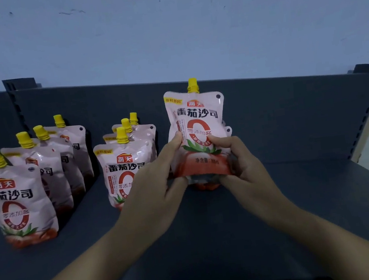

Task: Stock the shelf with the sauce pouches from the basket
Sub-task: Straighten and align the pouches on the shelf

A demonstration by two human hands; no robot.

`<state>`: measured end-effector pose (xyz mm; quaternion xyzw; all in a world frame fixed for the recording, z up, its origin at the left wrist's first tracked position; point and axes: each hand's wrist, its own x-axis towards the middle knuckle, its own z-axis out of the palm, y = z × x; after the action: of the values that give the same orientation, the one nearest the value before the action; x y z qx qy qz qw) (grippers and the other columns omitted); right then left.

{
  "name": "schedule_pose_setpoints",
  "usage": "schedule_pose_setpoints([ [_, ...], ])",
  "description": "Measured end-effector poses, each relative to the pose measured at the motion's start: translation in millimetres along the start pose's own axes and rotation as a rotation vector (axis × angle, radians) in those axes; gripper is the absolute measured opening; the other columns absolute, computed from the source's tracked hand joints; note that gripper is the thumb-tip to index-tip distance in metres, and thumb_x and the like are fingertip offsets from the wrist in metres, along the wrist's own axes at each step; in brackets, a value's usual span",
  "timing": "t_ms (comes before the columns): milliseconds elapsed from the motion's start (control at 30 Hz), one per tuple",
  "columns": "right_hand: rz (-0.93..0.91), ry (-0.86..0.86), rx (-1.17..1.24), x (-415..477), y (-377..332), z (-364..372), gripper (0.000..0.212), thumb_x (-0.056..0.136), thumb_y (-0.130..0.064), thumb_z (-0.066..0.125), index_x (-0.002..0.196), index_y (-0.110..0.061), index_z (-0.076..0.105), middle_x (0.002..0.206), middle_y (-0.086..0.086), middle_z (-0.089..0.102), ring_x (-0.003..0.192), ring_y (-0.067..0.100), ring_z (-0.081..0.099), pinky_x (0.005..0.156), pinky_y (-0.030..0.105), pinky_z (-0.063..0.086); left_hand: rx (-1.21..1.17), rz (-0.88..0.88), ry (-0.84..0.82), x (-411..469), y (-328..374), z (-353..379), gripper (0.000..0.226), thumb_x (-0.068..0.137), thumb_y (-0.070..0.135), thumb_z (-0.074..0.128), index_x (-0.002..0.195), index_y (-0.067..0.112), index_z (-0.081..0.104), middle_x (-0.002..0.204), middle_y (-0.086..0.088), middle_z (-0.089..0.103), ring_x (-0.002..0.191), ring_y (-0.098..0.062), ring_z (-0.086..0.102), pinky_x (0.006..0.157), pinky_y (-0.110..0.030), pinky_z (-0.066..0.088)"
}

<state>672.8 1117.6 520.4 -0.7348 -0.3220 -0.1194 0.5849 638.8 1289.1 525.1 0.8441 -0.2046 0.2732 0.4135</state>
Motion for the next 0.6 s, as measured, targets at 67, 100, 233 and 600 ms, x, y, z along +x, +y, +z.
schedule_pose_setpoints([
  [67,0.030,-0.054,-0.003,-1.8,3.9,-5.3,0.052,0.072,-0.008,0.052,0.108,-0.046,0.051,0.113,-0.005,0.062,0.100,0.010,0.062,0.080,0.022,0.051,-0.030,-0.010,-0.039,-3.6,1.0,-2.5,0.063,0.079,0.024,0.045,0.135,0.043,0.026,0.099,0.019,0.062,0.089,-0.013,0.061,0.072,-0.026,0.052],
  [100,0.029,-0.064,0.003,-3.0,5.4,-6.6,0.053,0.072,-0.007,0.051,0.108,-0.045,0.052,0.112,-0.004,0.063,0.099,0.009,0.062,0.079,0.020,0.049,-0.066,-0.017,-0.048,-4.5,1.2,-2.4,0.061,0.079,0.023,0.046,0.131,0.046,0.026,0.099,0.023,0.061,0.090,-0.011,0.062,0.069,-0.023,0.053],
  [233,-0.036,-0.058,0.044,-8.5,11.9,-10.7,0.058,0.073,0.005,0.049,0.117,-0.033,0.049,0.122,0.004,0.057,0.110,0.015,0.060,0.084,0.026,0.053,-0.534,-0.135,-0.227,0.7,-4.7,0.3,0.087,0.075,-0.003,0.059,0.143,0.034,0.019,0.122,0.016,0.062,0.112,-0.007,0.061,0.087,-0.025,0.053],
  [600,0.220,-0.254,0.023,-24.3,57.3,-36.7,0.052,0.078,0.008,0.060,0.112,-0.020,0.033,0.123,0.007,0.053,0.110,0.018,0.061,0.090,0.030,0.053,-0.541,-0.268,-0.351,11.5,-54.0,45.1,0.105,0.075,-0.007,0.067,0.141,0.048,0.007,0.133,0.014,0.049,0.121,-0.001,0.052,0.091,-0.027,0.053],
])
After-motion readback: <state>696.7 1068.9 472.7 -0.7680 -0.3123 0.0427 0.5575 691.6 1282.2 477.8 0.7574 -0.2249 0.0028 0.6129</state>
